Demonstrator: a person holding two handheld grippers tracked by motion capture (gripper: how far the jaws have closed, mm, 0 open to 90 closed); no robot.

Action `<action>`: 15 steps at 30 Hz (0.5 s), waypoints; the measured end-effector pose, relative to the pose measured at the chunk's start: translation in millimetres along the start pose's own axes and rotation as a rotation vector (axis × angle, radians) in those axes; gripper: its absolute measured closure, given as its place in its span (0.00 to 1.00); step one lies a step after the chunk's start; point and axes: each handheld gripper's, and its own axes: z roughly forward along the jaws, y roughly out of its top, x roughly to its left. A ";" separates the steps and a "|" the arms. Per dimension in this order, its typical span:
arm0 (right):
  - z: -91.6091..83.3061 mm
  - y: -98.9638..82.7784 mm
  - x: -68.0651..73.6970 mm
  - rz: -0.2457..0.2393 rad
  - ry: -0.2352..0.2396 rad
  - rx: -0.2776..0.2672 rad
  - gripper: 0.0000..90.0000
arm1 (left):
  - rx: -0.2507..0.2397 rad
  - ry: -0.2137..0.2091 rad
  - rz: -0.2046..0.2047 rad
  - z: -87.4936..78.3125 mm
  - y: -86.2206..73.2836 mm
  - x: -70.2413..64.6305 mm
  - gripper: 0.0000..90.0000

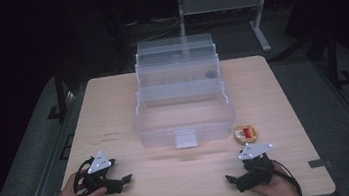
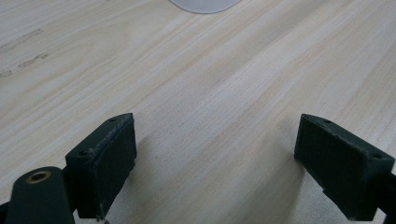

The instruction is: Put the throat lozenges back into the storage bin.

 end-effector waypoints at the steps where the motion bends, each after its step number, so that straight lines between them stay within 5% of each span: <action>1: 0.0 0.0 0.0 0.000 0.000 0.000 0.00 | 0.000 0.001 -0.001 0.0 0.0 -0.1 0.13; 15: -0.8 0.1 0.2 0.002 -0.002 0.006 0.00 | 0.000 0.003 -0.003 0.2 0.2 -0.3 0.13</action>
